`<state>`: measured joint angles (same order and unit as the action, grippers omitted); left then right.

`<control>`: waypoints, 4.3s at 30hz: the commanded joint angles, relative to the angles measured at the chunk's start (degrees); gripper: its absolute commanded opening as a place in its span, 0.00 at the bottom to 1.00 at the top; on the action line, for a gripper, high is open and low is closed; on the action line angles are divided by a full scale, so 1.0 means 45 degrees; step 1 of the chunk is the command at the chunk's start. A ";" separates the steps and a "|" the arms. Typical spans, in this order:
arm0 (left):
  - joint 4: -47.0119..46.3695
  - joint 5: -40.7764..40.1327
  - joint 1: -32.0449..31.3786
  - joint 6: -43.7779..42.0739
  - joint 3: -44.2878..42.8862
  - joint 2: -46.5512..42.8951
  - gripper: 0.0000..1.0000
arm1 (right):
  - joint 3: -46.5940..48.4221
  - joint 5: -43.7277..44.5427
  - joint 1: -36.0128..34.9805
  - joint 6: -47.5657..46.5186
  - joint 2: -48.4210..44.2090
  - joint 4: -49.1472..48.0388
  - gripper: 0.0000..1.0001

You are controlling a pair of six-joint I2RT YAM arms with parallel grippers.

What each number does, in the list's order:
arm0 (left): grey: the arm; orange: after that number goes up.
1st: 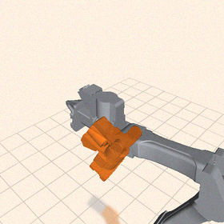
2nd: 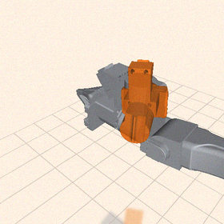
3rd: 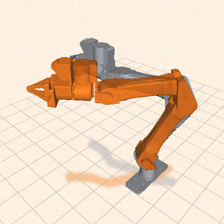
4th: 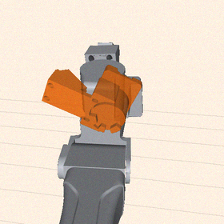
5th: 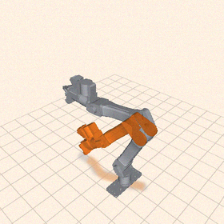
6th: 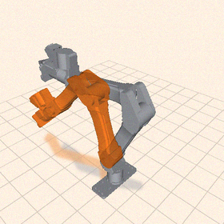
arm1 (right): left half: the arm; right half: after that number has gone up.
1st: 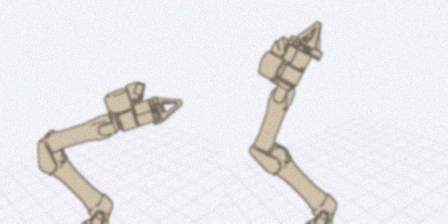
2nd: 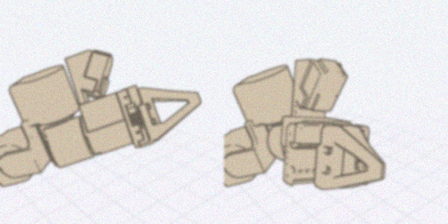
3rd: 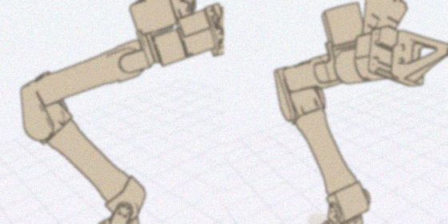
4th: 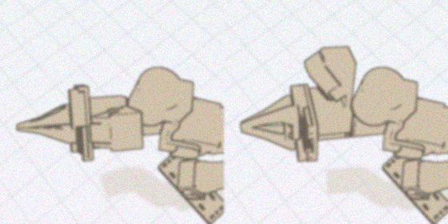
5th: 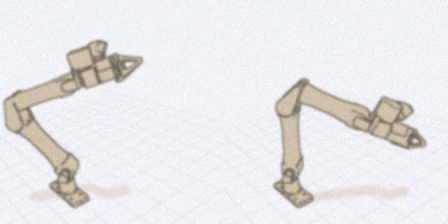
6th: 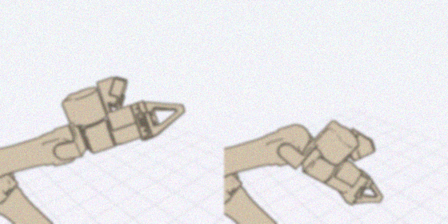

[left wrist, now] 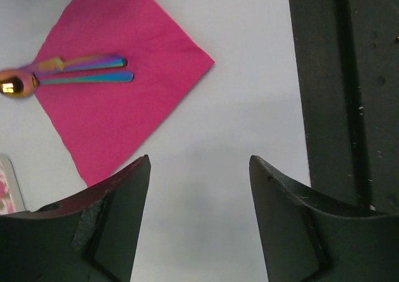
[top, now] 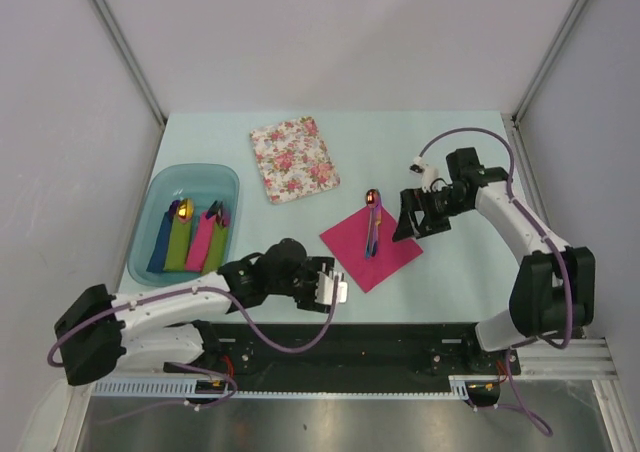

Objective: Place the utensils on the paper napkin and roll it up

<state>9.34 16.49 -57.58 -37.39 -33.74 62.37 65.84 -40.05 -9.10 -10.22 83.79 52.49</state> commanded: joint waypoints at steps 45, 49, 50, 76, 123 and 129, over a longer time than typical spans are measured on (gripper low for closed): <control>-0.6393 0.0710 -0.1599 -0.4583 -0.1214 0.7684 0.12 | 0.1560 -0.1080 0.1339 0.0884 0.2962 -0.0219 1.00; -0.6276 0.0574 -0.1618 -0.4173 -0.1331 0.7606 0.04 | 0.1540 -0.1080 0.1320 0.0884 0.2924 -0.0200 1.00; -0.6276 0.0574 -0.1618 -0.4095 -0.1351 0.7586 0.00 | 0.1540 -0.1099 0.1339 0.0884 0.2943 -0.0219 1.00; -0.2997 0.1472 -0.1599 -0.1126 -0.3732 0.6042 0.00 | 0.1384 -0.1080 0.1378 0.0923 0.2611 -0.0258 1.00; -0.3385 0.1374 0.1273 -0.1223 -0.7054 1.0007 0.01 | -0.1154 -0.3814 0.1125 0.1041 0.4310 -0.0941 0.56; -0.3385 0.1199 0.1331 -0.0969 -0.7210 1.0203 0.02 | -0.1838 -0.3639 0.0969 0.1021 0.4622 -0.1683 0.55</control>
<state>-5.39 20.34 -51.96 -42.41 -63.59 107.90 58.67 -55.92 -4.43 -4.62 103.26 47.44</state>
